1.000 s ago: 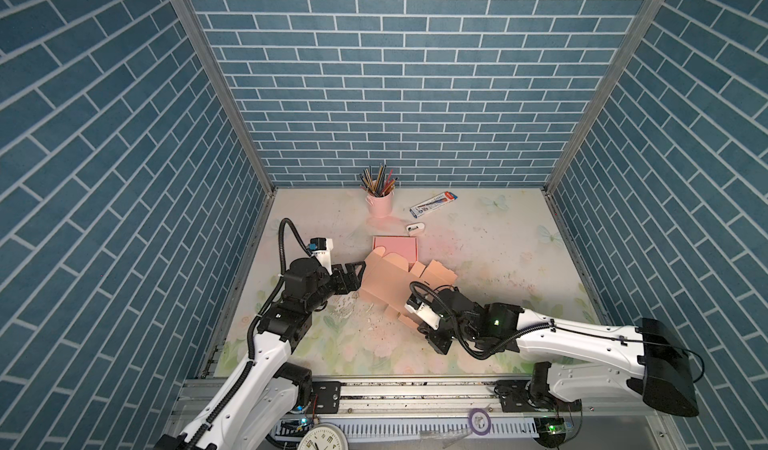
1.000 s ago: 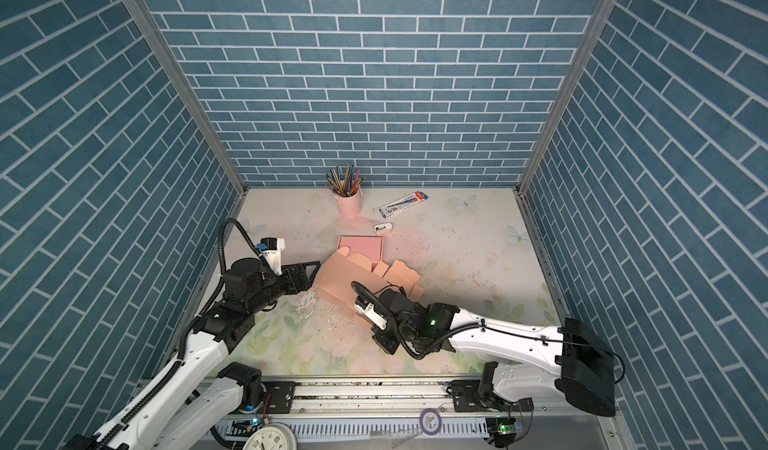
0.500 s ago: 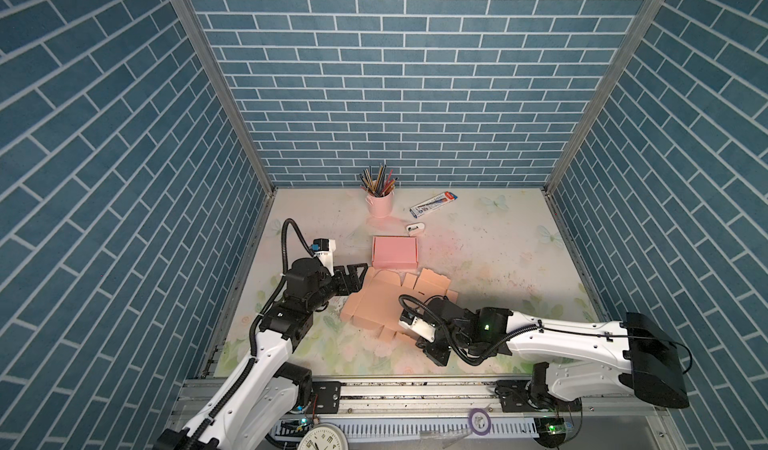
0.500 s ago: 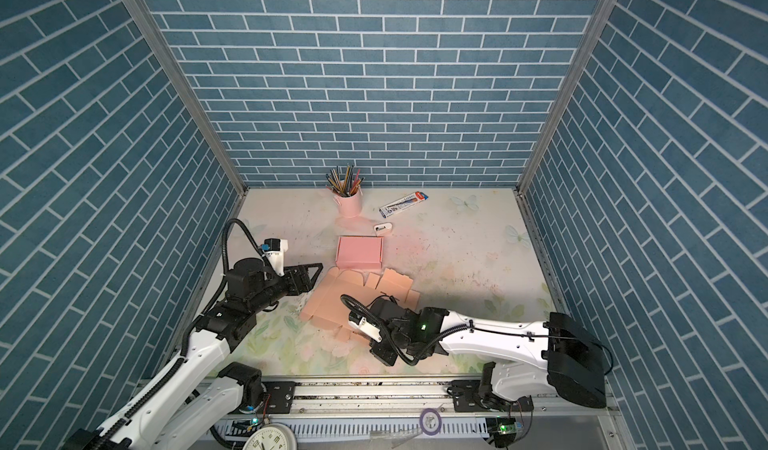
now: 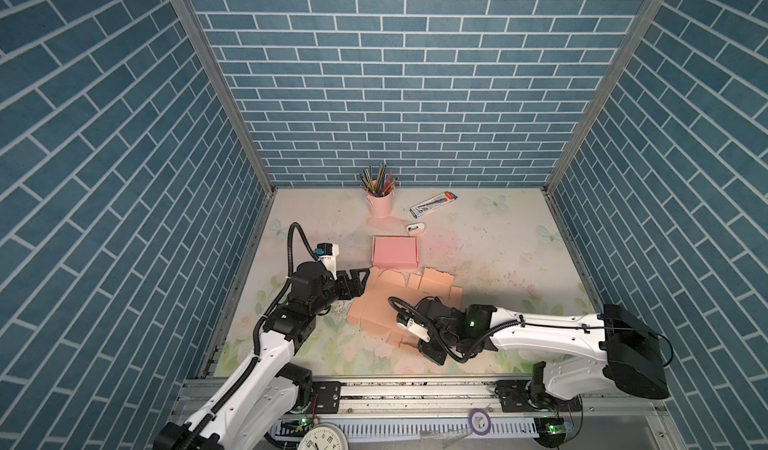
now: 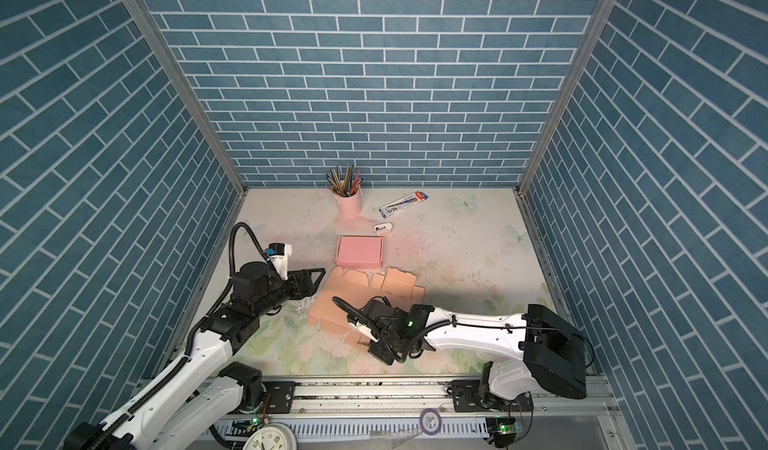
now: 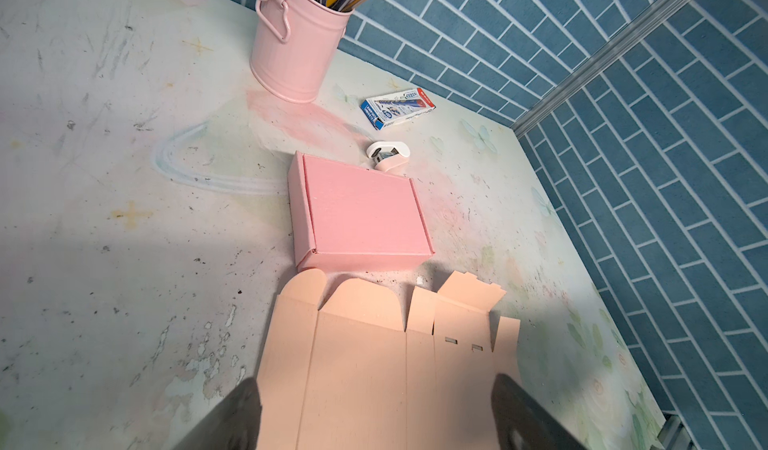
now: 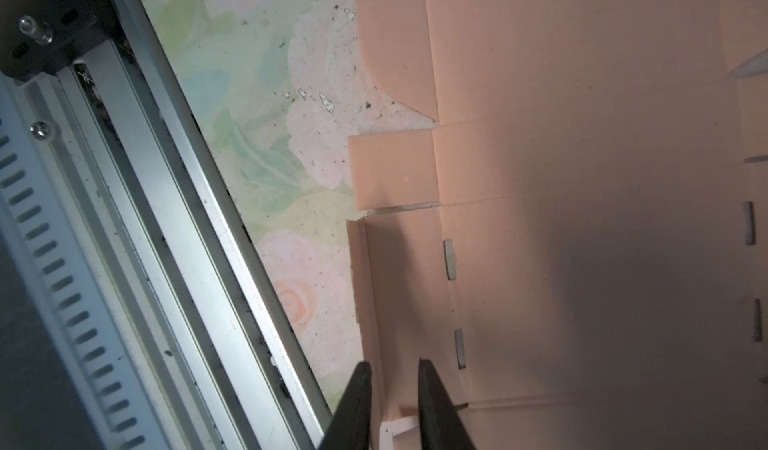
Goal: Fold the paper box
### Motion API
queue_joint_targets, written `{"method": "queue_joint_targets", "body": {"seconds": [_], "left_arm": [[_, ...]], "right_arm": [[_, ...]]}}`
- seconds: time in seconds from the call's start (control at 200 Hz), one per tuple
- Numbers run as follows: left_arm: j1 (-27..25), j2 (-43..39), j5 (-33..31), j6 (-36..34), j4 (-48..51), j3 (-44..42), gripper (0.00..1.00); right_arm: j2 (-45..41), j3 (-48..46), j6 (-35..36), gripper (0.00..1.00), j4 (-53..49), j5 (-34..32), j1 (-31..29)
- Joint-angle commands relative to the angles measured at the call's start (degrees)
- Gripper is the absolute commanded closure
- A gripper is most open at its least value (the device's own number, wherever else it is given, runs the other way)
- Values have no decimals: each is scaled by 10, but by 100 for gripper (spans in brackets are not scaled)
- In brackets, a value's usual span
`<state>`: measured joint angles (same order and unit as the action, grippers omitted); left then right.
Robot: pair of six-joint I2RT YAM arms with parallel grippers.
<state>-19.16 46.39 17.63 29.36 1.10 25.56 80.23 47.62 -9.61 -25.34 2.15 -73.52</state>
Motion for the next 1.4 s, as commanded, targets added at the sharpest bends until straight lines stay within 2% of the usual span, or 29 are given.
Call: {"method": "queue_joint_targets", "body": {"seconds": [0.0,0.06,0.185,0.275,0.325,0.42,0.605,0.74,1.04,1.255,1.395], "left_arm": [[-13,4,4,2,-25,-11,12],[-23,12,11,2,-37,-14,12],[-48,34,14,3,-54,-14,12],[-62,47,13,8,-74,-19,12],[-63,55,15,10,-88,-23,12],[-65,87,28,12,-117,-27,20],[-70,155,28,9,-164,-31,39],[-72,198,18,4,-188,-22,47],[-68,281,-12,-5,-217,8,55],[-46,342,-6,-7,-243,28,59],[-34,377,-2,-4,-258,41,68]], "right_arm": [[-26,19,-46,68,12,-28,0],[-35,15,-63,65,37,-18,4],[-37,24,-106,60,55,-48,7],[-45,19,-142,59,77,-53,32],[-51,12,-158,66,96,-43,51],[-60,5,-176,81,117,-30,79],[-70,-17,-207,100,146,-37,138],[-47,-16,-216,100,183,-73,153],[81,42,-202,100,237,-54,206],[151,75,-190,100,274,-46,234],[196,101,-184,100,286,-35,249]]}}
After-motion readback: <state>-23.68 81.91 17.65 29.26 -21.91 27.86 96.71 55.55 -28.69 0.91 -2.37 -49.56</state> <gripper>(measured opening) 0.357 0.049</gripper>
